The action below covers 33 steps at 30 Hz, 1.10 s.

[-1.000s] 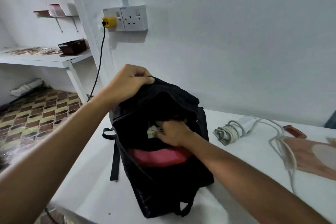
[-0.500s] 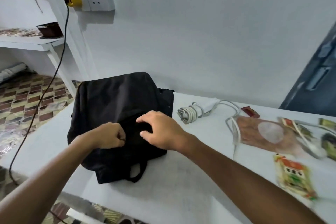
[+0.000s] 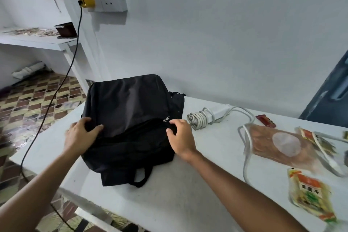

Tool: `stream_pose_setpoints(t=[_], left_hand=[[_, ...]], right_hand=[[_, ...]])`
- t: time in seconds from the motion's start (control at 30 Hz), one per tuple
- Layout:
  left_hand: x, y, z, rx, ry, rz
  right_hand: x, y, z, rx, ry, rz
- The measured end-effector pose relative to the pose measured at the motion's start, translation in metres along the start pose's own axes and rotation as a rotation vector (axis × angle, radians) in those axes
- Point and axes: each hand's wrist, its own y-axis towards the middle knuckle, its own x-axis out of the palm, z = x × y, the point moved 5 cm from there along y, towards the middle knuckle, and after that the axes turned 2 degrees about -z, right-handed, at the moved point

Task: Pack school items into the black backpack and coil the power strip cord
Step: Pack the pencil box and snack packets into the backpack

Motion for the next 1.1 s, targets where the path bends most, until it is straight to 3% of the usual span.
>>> stream_pose_setpoints(t=[0.07, 0.2, 0.43, 0.63, 0.83, 1.0, 1.03, 1.1], left_hand=[[0.007, 0.012, -0.009, -0.095, -0.123, -0.082], [0.012, 0.033, -0.004, -0.203, -0.258, -0.059], [0.022, 0.068, -0.010, -0.294, -0.391, -0.050], [0.033, 0.085, -0.011, -0.290, -0.480, -0.155], [0.053, 0.116, -0.038, -0.284, -0.444, -0.146], [0.042, 0.106, -0.017, -0.232, -0.368, -0.138], [0.042, 0.106, -0.012, -0.214, -0.349, -0.134], [0.043, 0.104, -0.003, -0.182, -0.311, -0.145]], right_hand=[[0.004, 0.007, 0.002, 0.122, 0.060, -0.012], [0.012, 0.022, 0.001, 0.233, 0.118, 0.060], [0.018, 0.038, -0.003, 0.313, 0.154, 0.088], [0.013, 0.052, 0.014, 0.522, 0.417, 0.073], [0.015, 0.059, 0.010, 0.465, 0.142, -0.063], [-0.007, 0.063, -0.015, 0.369, -0.258, -0.341], [-0.017, 0.067, -0.020, 0.317, -0.400, -0.318], [-0.042, 0.082, -0.029, 0.186, -0.637, -0.107]])
